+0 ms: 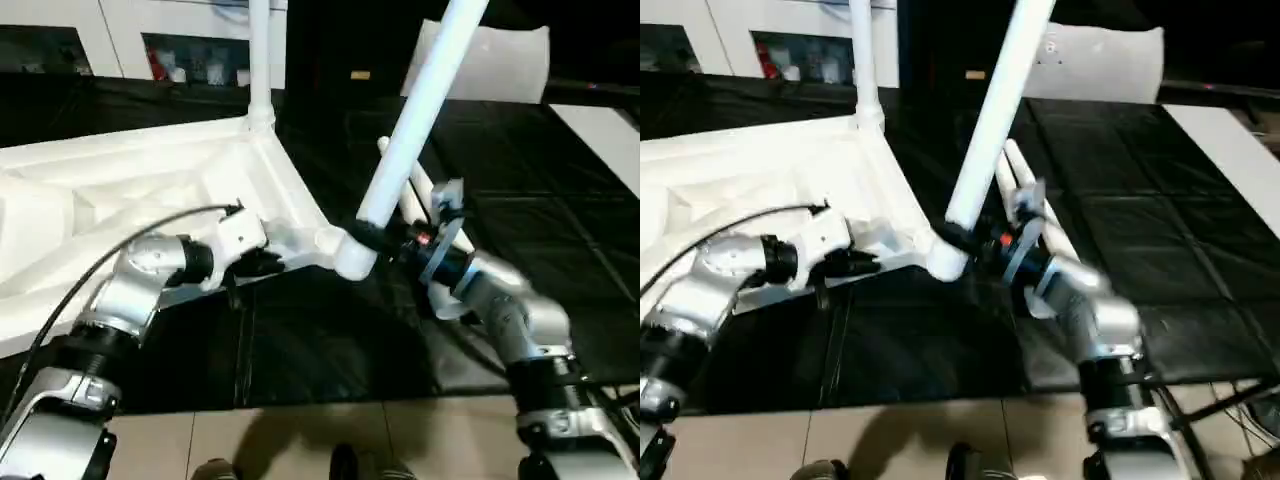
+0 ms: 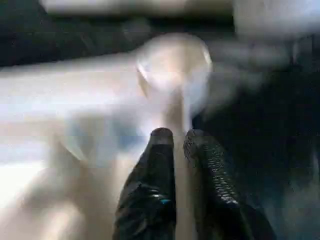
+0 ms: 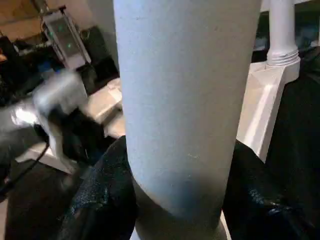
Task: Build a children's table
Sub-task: Insert table leg to table base
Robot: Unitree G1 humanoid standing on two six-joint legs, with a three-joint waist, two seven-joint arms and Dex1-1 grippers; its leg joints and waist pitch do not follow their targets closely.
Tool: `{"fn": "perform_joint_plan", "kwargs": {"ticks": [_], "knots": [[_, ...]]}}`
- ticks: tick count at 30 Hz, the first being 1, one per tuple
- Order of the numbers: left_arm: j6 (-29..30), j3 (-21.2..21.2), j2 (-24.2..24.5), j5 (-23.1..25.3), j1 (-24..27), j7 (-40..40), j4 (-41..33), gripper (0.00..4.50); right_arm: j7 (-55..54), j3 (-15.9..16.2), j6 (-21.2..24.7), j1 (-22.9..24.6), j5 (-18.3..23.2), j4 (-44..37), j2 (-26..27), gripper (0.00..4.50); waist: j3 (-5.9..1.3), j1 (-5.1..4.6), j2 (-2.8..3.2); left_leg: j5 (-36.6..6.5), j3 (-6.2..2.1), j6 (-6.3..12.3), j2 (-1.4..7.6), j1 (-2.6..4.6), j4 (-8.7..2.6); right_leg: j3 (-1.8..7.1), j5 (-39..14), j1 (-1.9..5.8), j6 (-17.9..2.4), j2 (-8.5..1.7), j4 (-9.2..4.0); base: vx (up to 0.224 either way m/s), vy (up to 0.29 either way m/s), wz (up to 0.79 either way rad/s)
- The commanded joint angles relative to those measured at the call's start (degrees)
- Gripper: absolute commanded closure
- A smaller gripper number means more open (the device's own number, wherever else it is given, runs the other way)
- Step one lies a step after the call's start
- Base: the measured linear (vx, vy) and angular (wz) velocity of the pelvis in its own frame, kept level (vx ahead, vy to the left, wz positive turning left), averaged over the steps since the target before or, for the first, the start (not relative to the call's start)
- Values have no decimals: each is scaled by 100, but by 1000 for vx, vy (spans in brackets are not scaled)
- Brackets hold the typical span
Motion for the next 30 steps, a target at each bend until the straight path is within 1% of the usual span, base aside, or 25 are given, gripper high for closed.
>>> {"fn": "perform_joint_plan", "kwargs": {"ticks": [1, 2, 3, 4, 5, 6, 7, 8, 9, 10, 11, 12, 13, 14, 15, 16, 17, 18, 19, 21, 23, 24, 25, 27, 30], "knots": [[1, 240, -49, -342, -176, -71, -204, 358, -74, -22, 75, -72, -62, -154, -82, 260, -518, 54, 39, -591, 80, 447, 92, 13, -309, 323, -1184, 406, -1142, -343, -260, 75, -32, 0], [38, 342, -95, -498, -239, -77, -219, 353, -118, 4, 107, -78, -82, -176, -94, 260, -554, 69, 21, -324, 80, 520, 85, -14, -294, 324, -743, 465, -1242, -333, -182, 75, -32, 0], [38, 342, -95, -498, -239, -77, -219, 351, -118, 4, 107, -78, -82, -176, -94, 260, -563, 81, 14, -177, 85, 560, 74, -13, -278, 327, -495, 467, -1297, -320, -148, 67, -23, 0], [316, 528, -193, -836, -379, -112, -245, 347, -240, 82, 170, -67, -128, -238, -124, 260, -565, 85, 1, 21, 105, 642, 52, -11, -257, 336, -104, 470, -1399, -301, -104, 53, -11, 1], [358, 554, -207, -885, -405, -116, -240, 338, -264, 95, 181, -63, -131, -253, -131, 260, -564, 102, -4, 146, 102, 727, 44, -21, -243, 337, 109, 483, -1474, -304, -80, 53, -11, 1], [524, 678, -365, -662, -775, 657, 53, 325, -354, 180, 183, -76, -218, -257, -141, 260, -563, 91, -19, 99, 103, 772, 45, -31, -224, 332, 87, 486, -1457, -288, -78, 0, 0, 0], [529, 678, -376, -623, -804, 735, 76, 325, -359, 189, 179, -76, -231, -257, -141, 260, -565, 114, -12, 59, 98, 780, 41, -16, -216, 323, -8, 489, -1427, -297, -90, 0, 0, 0], [630, 677, -524, -234, -1124, 1574, 305, 315, -433, 314, 111, -86, -430, -256, -146, 260, -567, 108, -22, -49, 94, 756, 53, -36, -219, 317, -266, 504, -1298, -287, -120, 0, 0, 0], [697, 677, -592, -171, -1207, 1768, 322, 309, -470, 373, 73, -89, -530, -254, -150, 260, -547, 129, -16, -182, 82, 677, 62, -21, -219, 311, -638, 501, -1169, -314, -161, 0, 0, 0], [784, 687, -674, -163, -1274, 1910, 293, 298, -498, 430, 35, -92, -629, -252, -152, 260, -541, 144, -9, -229, 78, 628, 62, -26, -224, 309, -817, 509, -1118, -324, -177, 0, 0, 0], [833, 695, -717, -179, -1303, 1961, 267, 289, -513, 458, 18, -94, -679, -251, -152, 260, -516, 148, -37, -362, 80, 522, 61, -38, -237, 301, -1218, 503, -985, -321, -229, 0, 0, 0], [868, 680, -771, -176, -1325, 2014, 227, 289, -537, 480, 43, -98, -703, -253, -154, 260, -511, 150, -34, -426, 79, 463, 63, -41, -240, 296, -1411, 506, -920, -324, -241, 0, 0, 0], [1013, 591, -1019, -145, -1417, 2253, 39, 283, -651, 572, 191, -119, -785, -263, -163, 260, -522, 153, -35, -486, 79, 390, 73, -23, -237, 301, -1617, 492, -839, -326, -259, 0, 0, 0], [1058, 538, -1123, -143, -1446, 2312, -69, 283, -702, 599, 198, -132, -819, -250, -161, 260, -529, 166, -38, -477, 80, 373, 79, -8, -230, 304, -1648, 478, -822, -321, -270, 0, 0, 0], [1205, 428, -1362, -225, -1495, 2341, -366, 281, -845, 618, 166, -169, -895, -183, -139, 260, -545, 188, -32, -402, 75, 362, 99, -6, -222, 311, -1502, 478, -901, -337, -239, 0, 0, 0], [1259, 387, -1441, -273, -1513, 2337, -470, 281, -899, 616, 138, -184, -920, -149, -130, 260, -550, 192, -36, -356, 80, 368, 103, -8, -215, 316, -1379, 472, -959, -333, -225, 0, 0, 0], [1308, 353, -1510, -315, -1532, 2337, -556, 281, -947, 613, 117, -197, -942, -119, -122, 260, -535, 190, -55, -406, 85, 391, 90, -24, -217, 305, -1363, 466, -979, -311, -232, 0, 0, 0], [1329, 284, -1578, -332, -1555, 2340, -666, 281, -963, 615, 63, -209, -980, -78, -118, 260, -544, 206, -36, -501, 75, 366, 89, -30, -212, 295, -1493, 476, -955, -323, -237, 0, 0, 0], [1457, 192, -1672, -414, -1574, 2297, -883, 281, -1013, 614, 15, -232, -1034, -11, -113, 260, -542, 197, -46, -547, 74, 357, 89, -43, -211, 294, -1557, 479, -926, -324, -251, 0, 0, 0], [1629, 18, -1829, -504, -1591, 2256, -1266, 281, -1082, 611, -74, -261, -1118, 92, -93, 260, -548, 202, -43, -669, 69, 287, 83, -68, -189, 271, -1953, 479, -778, -341, -291, 0, 0, 0], [1740, -58, -1897, -564, -1569, 2206, -1461, 281, -1112, 613, -100, -267, -1147, 122, -79, 260, -533, 186, -45, -758, 78, 279, 76, -59, -186, 261, -2191, 447, -673, -312, -337, -32, 1, -1], [1808, -144, -1930, -587, -1525, 2125, -1630, 281, -1157, 612, -124, -273, -1167, 144, -57, 260, -534, 184, -34, -802, 77, 261, 80, -53, -185, 260, -2260, 443, -644, -314, -338, 0, 0, 0], [1877, -209, -1956, -581, -1480, 2071, -1779, 281, -1206, 614, -146, -280, -1179, 160, -38, 260, -537, 182, -40, -843, 73, 255, 78, -56, -183, 252, -2378, 435, -577, -310, -361, 0, 0, 0], [1931, -271, -1972, -576, -1429, 2023, -1903, 281, -1257, 612, -172, -291, -1192, 179, -14, 260, -526, 165, -41, -966, 69, 237, 69, -63, -181, 231, -2582, 420, -453, -300, -395, 0, 0, 0], [1909, -295, -1917, -511, -1360, 2105, -2001, 281, -1332, 578, -201, -334, -1168, 190, 33, 260, -542, 165, -31, -1003, 66, 226, 63, -49, -173, 221, -2692, 405, -339, -287, -414, 0, 0, 0]]}}
